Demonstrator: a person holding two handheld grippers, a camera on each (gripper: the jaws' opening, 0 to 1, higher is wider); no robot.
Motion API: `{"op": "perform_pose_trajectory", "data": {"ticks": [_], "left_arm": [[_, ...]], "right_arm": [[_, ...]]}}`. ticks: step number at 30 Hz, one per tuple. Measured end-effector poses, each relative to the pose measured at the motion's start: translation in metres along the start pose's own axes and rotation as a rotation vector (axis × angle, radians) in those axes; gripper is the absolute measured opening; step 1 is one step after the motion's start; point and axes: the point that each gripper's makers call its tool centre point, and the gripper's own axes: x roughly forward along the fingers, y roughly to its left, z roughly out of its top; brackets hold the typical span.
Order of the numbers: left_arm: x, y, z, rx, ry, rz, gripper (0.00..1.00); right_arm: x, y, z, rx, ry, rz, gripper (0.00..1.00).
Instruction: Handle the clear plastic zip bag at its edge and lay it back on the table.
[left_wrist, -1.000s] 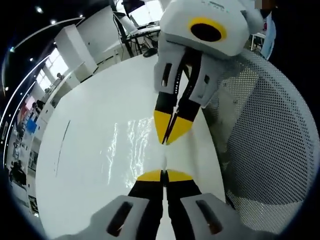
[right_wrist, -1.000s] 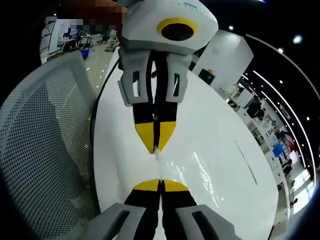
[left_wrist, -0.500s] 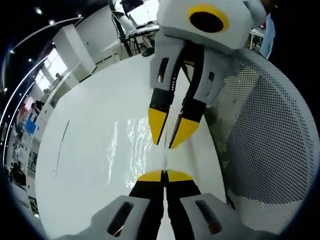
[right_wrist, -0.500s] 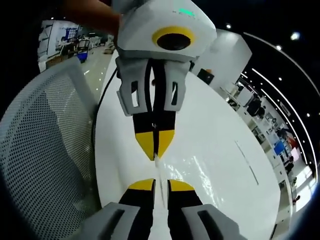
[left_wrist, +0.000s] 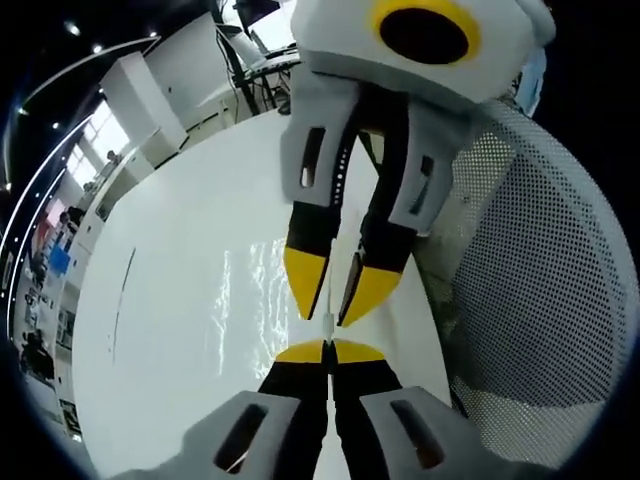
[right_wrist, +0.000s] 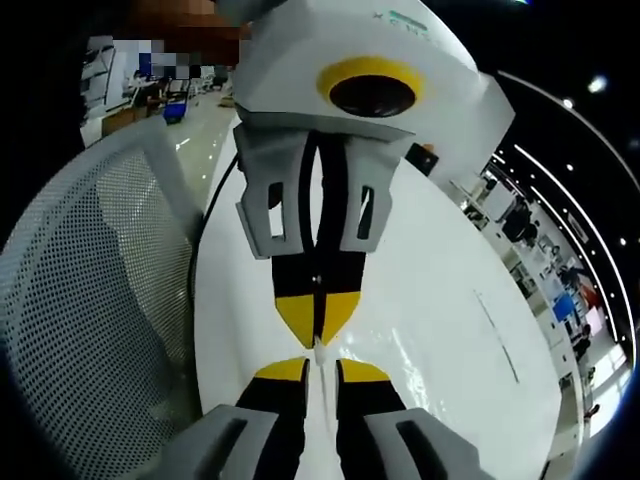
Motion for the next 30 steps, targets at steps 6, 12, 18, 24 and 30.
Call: {"op": "perform_pose_trajectory", "data": {"ticks": [6,12,18,24,30], "left_arm": [[-0.0011,-0.0009,0.0033,0.005,0.003,0.006,0.00],[-0.0036,-0.0009,0.0022,-0.003,-0.003,0.011,0.00],[-0.0057,-0.0002,0.0002,-0.023,0.000,0.016,0.00],[-0.0071,0.0021,-0.0013,-0.035,0.001,0.024,0.00],[-0.0090,0.0055,-0.0022,-0.033,0.001,0.033,0.00]], "right_arm": [[0.0036,0.0025,0.0029,-0.032,0.013,0.008,0.01],[0.0027,0.0028,0.0050,-0.022,0.005,0.012,0.00],[0.0056,0.0024,0.0053,-0.011,0.000,0.004,0.00],[0.0052,0.0006,0.0062,0.000,-0.007,-0.005,0.00],[0.0054,-0.0027,0.0064,0.008,-0.015,-0.016,0.00]]}}
